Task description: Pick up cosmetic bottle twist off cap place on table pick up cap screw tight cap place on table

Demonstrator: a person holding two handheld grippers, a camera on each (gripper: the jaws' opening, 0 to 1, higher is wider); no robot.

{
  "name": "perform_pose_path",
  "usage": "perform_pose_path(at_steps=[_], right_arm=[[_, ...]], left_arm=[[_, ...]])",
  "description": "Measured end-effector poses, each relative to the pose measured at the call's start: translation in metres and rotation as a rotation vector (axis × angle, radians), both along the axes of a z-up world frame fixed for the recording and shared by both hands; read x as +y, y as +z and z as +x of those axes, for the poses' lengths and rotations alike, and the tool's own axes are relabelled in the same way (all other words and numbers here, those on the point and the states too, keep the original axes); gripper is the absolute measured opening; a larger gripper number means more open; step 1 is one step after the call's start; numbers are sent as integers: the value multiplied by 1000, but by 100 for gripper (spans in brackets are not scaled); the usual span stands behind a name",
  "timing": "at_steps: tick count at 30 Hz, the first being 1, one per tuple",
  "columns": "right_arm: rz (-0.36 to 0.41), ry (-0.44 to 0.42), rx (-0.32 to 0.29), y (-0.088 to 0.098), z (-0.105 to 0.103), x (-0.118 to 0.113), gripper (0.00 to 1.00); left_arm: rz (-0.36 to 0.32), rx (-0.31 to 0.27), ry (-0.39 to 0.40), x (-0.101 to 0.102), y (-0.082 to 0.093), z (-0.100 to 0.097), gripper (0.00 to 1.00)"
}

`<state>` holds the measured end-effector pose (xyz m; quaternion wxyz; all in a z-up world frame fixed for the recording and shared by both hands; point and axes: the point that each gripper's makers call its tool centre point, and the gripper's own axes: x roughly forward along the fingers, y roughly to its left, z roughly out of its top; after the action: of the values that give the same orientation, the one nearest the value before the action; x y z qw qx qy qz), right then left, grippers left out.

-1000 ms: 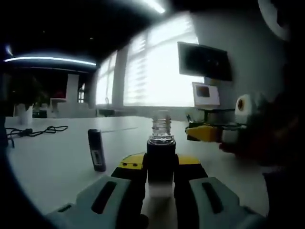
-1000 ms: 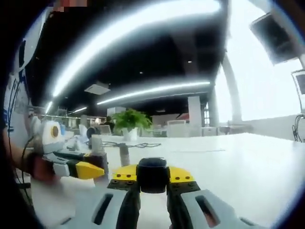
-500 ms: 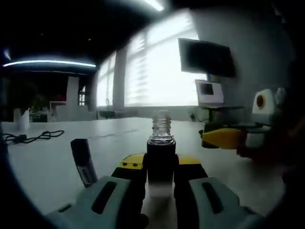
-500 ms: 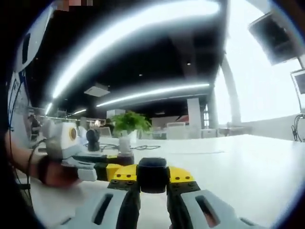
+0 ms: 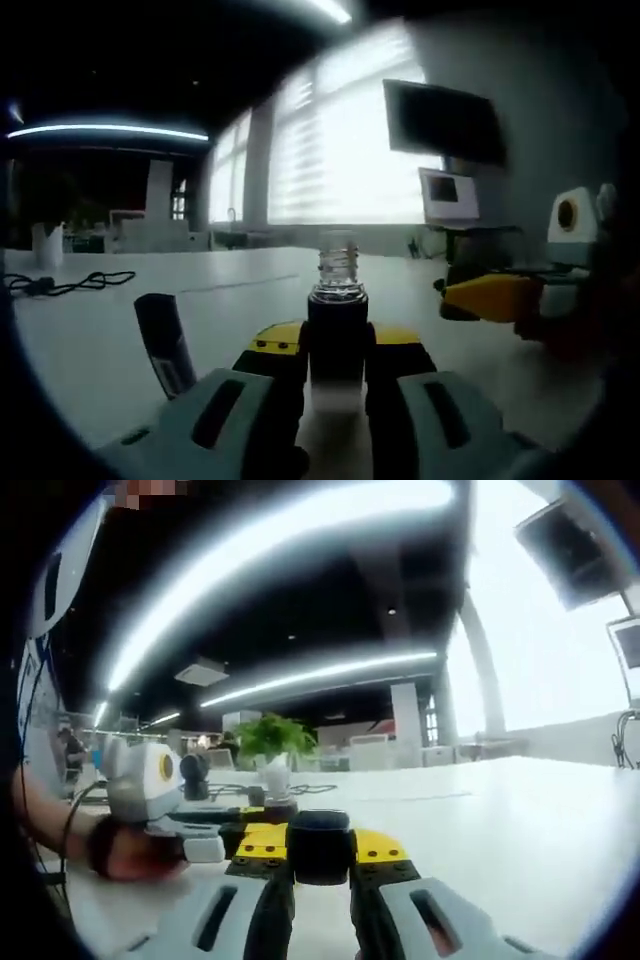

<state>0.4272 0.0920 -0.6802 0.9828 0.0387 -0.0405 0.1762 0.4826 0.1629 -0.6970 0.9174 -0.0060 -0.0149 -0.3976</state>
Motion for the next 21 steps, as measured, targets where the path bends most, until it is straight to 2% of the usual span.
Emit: perform_pose_path(at_steps=[2,5,8,13,15,16,19,20,21], right_arm=[[2,2,-1,0,0,0,15],[-6,-3,-2,0,0,0,15],[-8,-9,-2,-1,1,-1,15],[-12,-18,0,-1,3,-5,15],[-13,-26,9,-2,5,-10,15],[26,-34,36,-5,7,-14,15],[-21,-44,61,-10,14,-25,15],[17,-32,99,-14,16,-26,15],[7,-28,106,-16,18,-28,15]], left_arm=[[-3,0,-1,1,1,0,15],[-16,1,-3,2,3,0,23],[-13,9,-16,3,3,-3,24],[-21,20,-38,13,4,-22,24],[-19,20,-30,21,4,-29,24],[-20,18,-26,27,4,-35,24],[-1,3,6,48,4,-46,24],[2,2,24,55,4,-49,24],[1,8,33,62,5,-51,23]])
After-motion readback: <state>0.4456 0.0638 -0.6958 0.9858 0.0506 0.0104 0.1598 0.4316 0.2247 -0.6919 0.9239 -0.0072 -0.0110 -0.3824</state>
